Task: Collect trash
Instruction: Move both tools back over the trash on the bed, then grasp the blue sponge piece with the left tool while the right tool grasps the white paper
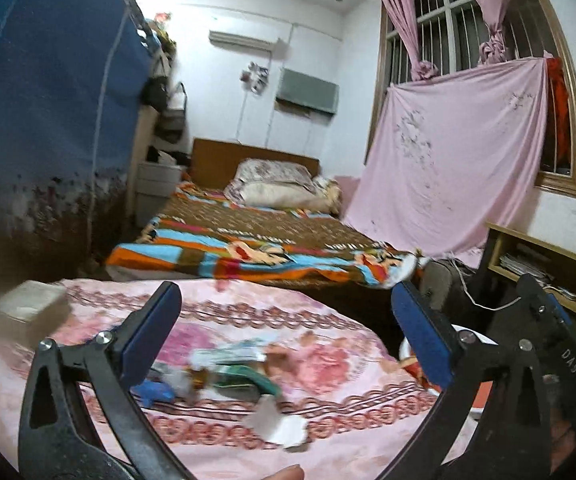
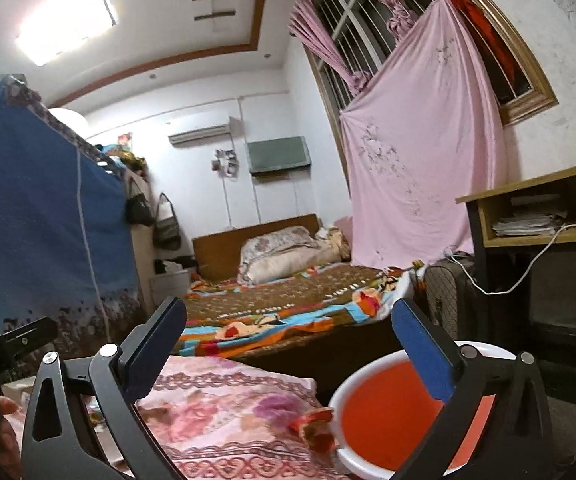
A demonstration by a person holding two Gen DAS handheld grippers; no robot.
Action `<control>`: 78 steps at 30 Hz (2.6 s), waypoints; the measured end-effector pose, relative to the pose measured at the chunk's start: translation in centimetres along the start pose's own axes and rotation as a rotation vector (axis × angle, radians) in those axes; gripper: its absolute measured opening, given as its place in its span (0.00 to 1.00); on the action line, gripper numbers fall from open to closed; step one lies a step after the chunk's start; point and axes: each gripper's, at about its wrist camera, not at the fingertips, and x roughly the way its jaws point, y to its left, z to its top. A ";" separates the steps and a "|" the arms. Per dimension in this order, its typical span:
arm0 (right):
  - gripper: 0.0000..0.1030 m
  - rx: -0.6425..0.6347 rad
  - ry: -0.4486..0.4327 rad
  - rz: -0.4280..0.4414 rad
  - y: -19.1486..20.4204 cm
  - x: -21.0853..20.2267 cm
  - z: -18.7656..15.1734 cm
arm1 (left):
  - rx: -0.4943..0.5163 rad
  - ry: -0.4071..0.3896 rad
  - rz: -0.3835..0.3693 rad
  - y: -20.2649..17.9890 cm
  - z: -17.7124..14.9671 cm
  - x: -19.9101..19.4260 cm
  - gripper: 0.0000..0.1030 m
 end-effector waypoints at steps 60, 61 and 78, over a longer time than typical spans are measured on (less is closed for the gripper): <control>0.40 -0.290 0.921 0.448 15.2 8.0 -12.3 | -0.117 0.646 0.038 10.7 -5.9 6.9 0.44; 0.36 -0.289 0.921 0.452 15.2 8.1 -12.3 | -0.116 0.647 0.040 10.6 -5.9 7.1 0.39; 0.24 -0.231 0.899 0.476 14.6 7.9 -11.8 | -0.134 0.627 -0.021 10.1 -6.3 4.3 0.25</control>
